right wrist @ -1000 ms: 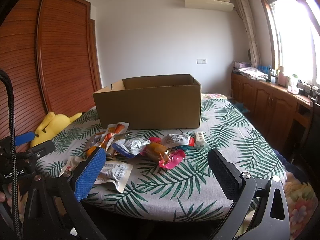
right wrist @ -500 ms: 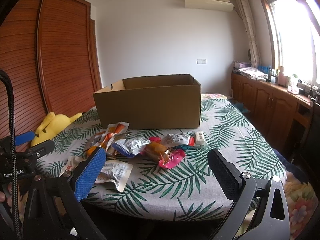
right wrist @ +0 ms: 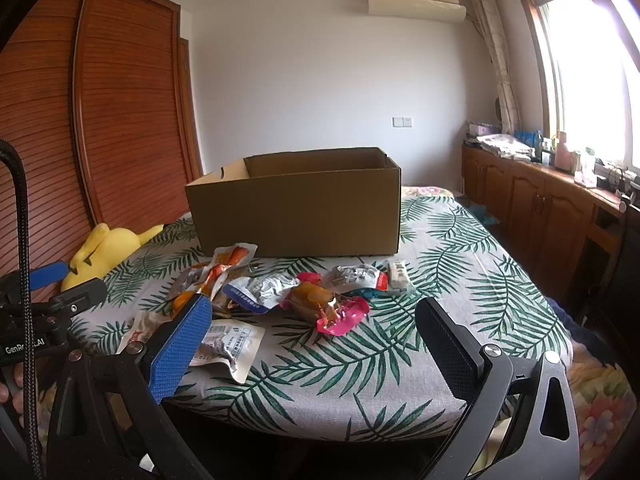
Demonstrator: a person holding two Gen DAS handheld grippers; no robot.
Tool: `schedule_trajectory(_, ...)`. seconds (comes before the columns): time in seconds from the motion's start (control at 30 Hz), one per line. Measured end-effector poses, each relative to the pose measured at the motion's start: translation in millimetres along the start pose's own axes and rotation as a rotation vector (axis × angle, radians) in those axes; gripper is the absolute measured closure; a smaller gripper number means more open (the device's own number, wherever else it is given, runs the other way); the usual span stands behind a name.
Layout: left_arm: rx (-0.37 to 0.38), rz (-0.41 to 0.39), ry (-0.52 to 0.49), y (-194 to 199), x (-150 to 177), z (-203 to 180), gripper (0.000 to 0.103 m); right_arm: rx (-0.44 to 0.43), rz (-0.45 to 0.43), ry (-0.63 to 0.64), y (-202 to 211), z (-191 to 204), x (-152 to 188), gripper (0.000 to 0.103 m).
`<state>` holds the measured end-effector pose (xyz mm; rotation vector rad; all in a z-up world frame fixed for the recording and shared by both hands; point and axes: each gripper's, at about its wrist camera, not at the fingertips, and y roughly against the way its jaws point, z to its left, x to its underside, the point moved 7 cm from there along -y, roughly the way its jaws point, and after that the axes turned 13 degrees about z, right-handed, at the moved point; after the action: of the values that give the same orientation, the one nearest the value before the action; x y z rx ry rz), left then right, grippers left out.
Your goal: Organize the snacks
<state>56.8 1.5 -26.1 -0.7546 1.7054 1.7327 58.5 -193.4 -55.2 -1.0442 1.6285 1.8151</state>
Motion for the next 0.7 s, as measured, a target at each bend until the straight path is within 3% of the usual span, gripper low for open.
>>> schedule_trajectory(0.7, 0.009, 0.027, -0.009, -7.6, 0.1, -2.8, 0.011, 0.011, 0.012, 0.006, -5.4, -2.9, 2.9, 0.000)
